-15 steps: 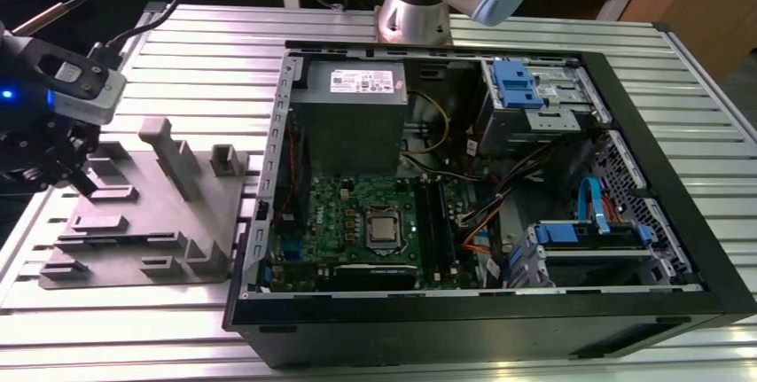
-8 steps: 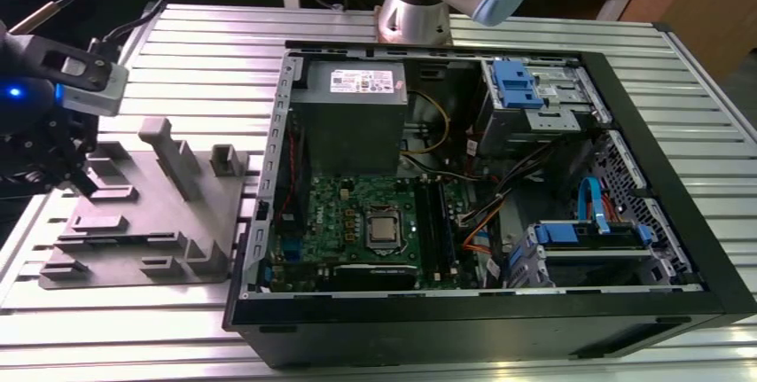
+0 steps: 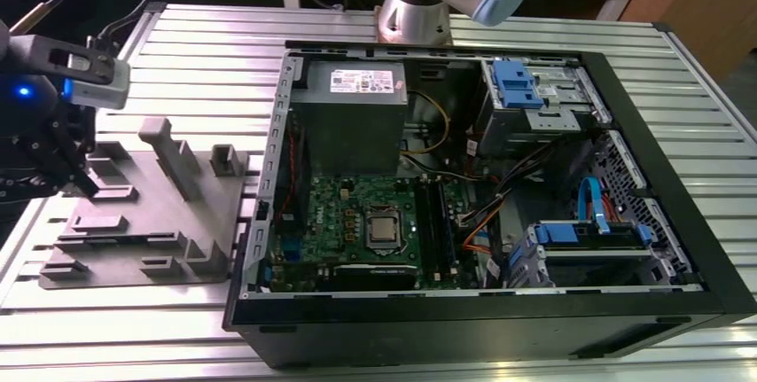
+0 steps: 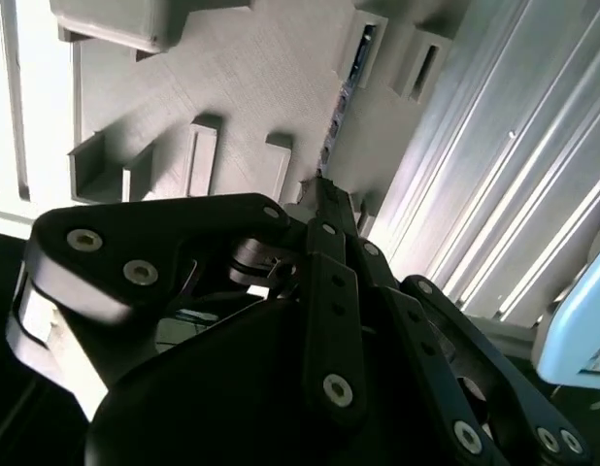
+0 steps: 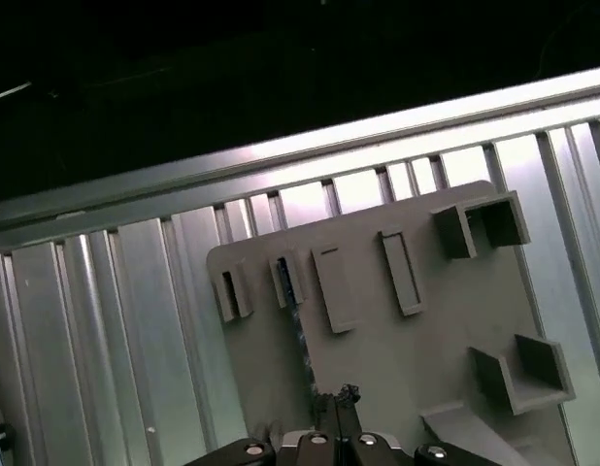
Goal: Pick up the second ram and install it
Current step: 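Pick up the second ram and move it above second insertion slot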
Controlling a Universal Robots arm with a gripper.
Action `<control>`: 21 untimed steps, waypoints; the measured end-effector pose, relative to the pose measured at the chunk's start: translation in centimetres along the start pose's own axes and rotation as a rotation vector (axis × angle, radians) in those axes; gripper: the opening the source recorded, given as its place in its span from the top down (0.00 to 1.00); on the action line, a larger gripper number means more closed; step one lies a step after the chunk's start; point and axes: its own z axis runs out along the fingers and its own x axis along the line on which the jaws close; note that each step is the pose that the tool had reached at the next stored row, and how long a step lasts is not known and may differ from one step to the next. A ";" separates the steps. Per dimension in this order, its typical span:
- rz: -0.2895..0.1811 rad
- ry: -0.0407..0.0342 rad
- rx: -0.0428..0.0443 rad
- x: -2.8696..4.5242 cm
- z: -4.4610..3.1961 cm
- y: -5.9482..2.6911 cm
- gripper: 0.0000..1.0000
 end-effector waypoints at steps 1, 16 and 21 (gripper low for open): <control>-0.018 0.0006 -0.0003 0.00 0.05 0.00 0.93; -0.186 0.0031 -0.0010 0.03 0.84 -0.01 0.93; -0.190 -0.0138 0.0024 0.29 1.19 -0.02 0.93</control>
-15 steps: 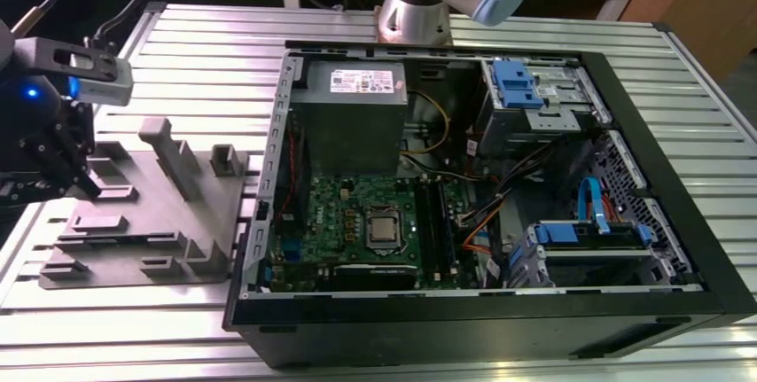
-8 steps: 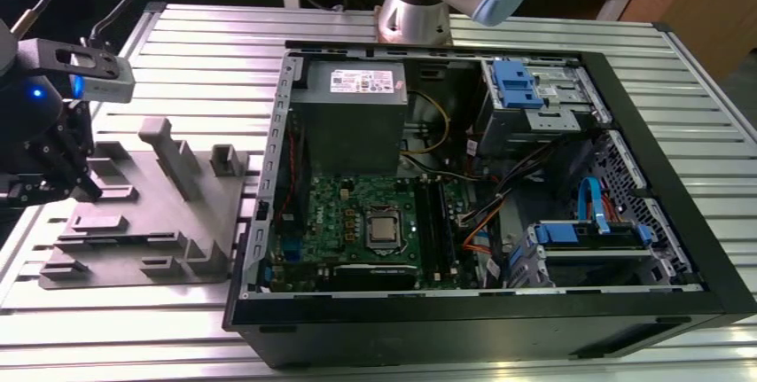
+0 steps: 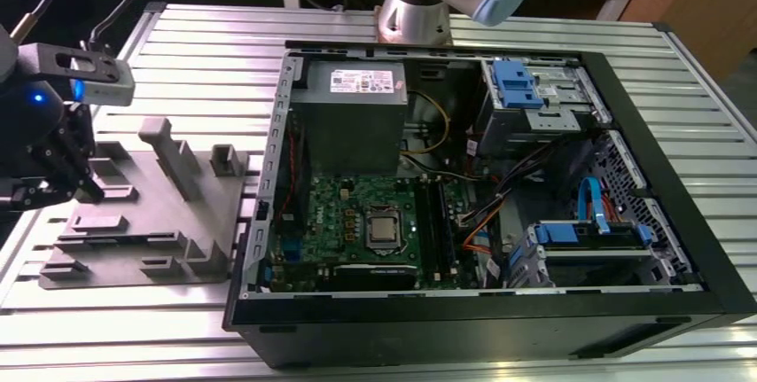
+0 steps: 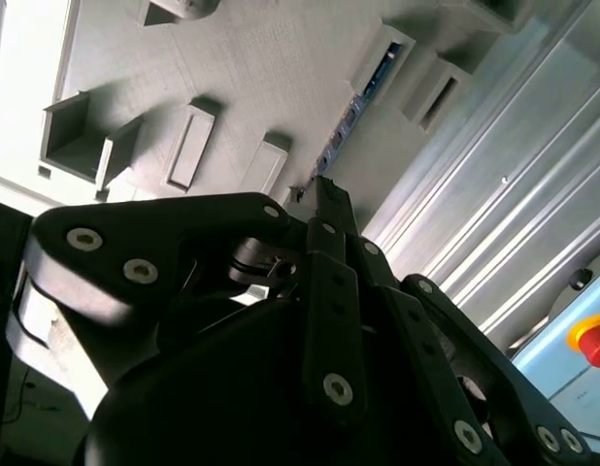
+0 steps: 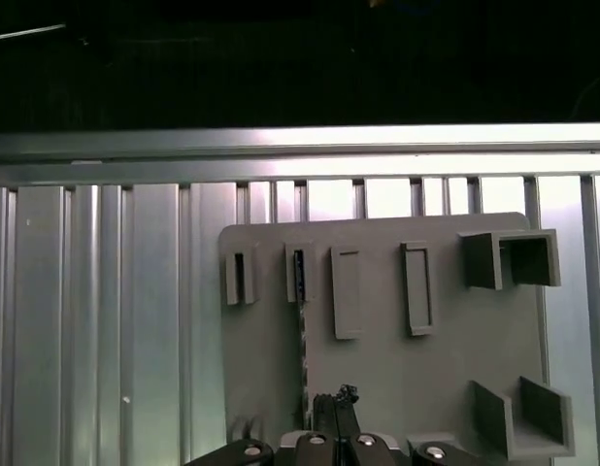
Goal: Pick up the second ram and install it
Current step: 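Pick up the second ram and move it above second insertion slot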
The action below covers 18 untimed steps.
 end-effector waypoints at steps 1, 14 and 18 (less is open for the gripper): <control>-0.001 -0.0019 0.0001 0.10 0.10 0.03 0.93; -0.006 -0.0074 0.0001 1.04 2.17 0.26 0.93; -0.012 -0.0074 0.0000 1.09 2.89 0.25 0.93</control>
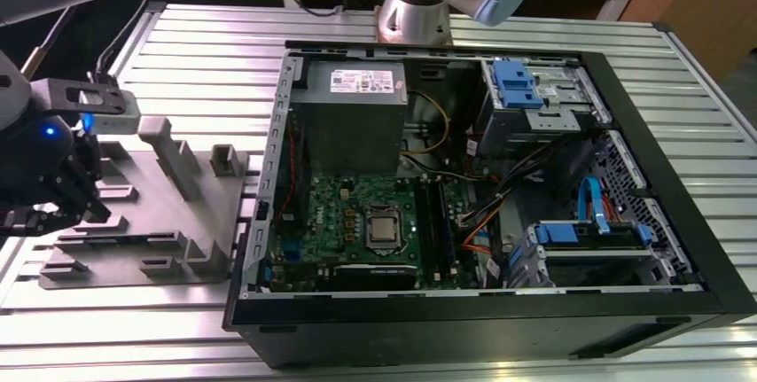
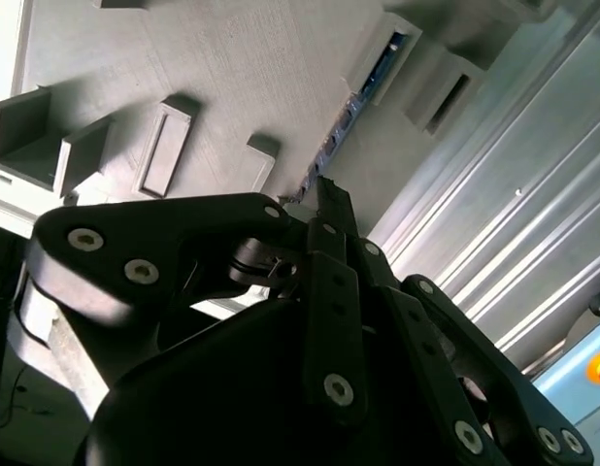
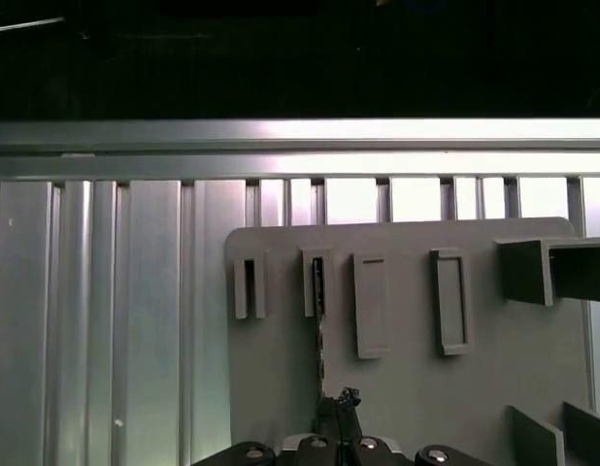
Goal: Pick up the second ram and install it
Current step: 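Pick up the second ram and move it above second insertion slot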
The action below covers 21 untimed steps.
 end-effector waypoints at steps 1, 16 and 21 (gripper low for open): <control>-0.002 0.0001 -0.0001 0.01 0.18 0.00 0.93; -0.028 0.0008 -0.0009 0.35 1.87 0.00 0.93; -0.033 0.0009 -0.0011 0.39 2.51 -0.02 0.93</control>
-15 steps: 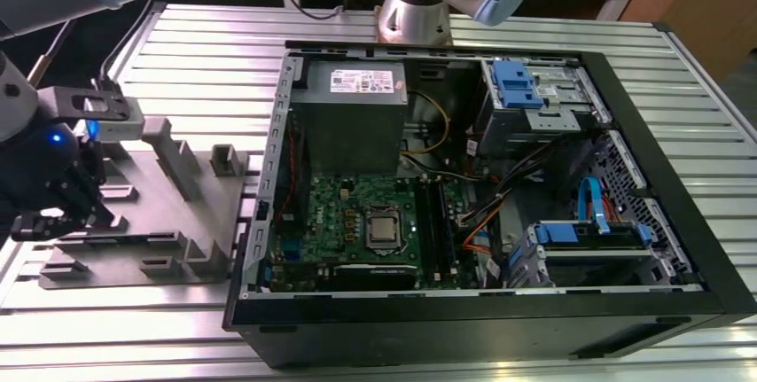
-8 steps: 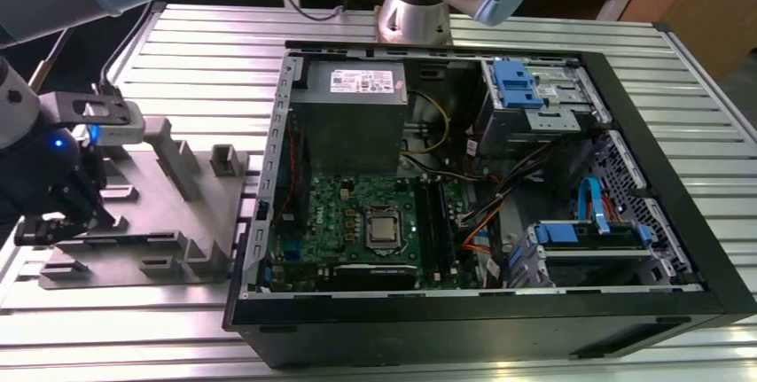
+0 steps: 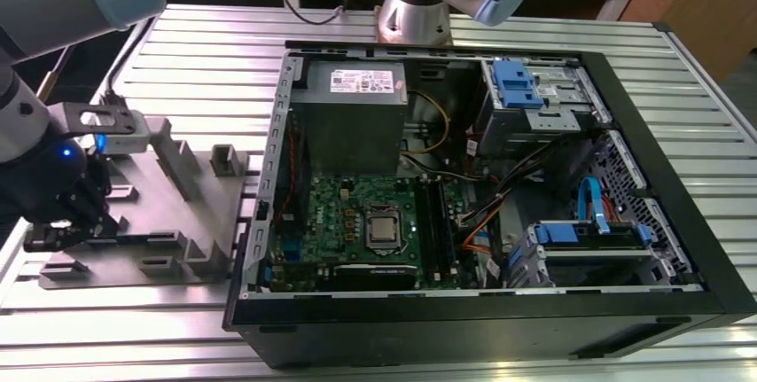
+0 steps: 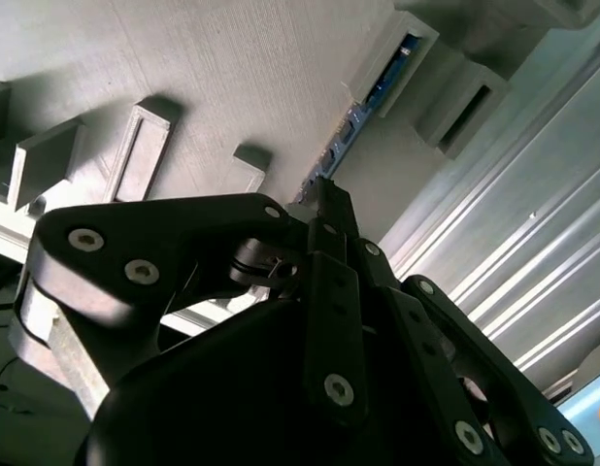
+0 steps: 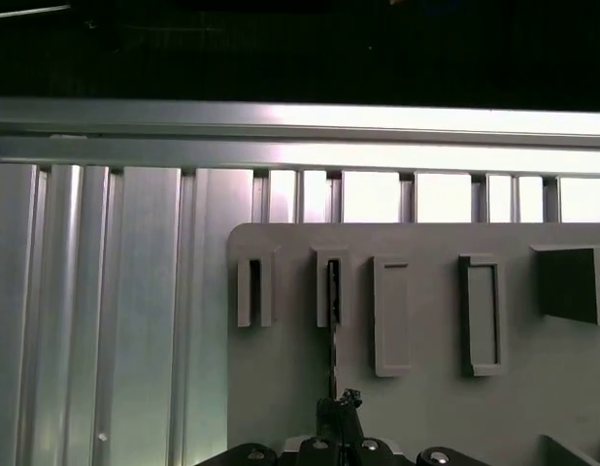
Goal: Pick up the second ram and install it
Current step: 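Pick up the second ram and move it above second insertion slot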
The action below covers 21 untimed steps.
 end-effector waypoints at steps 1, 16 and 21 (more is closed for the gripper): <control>-0.001 0.0005 -0.0002 0.00 0.01 0.00 0.93; -0.004 0.0018 -0.0001 0.02 0.36 -0.01 0.80; -0.006 0.0017 0.0000 0.02 0.42 0.01 0.73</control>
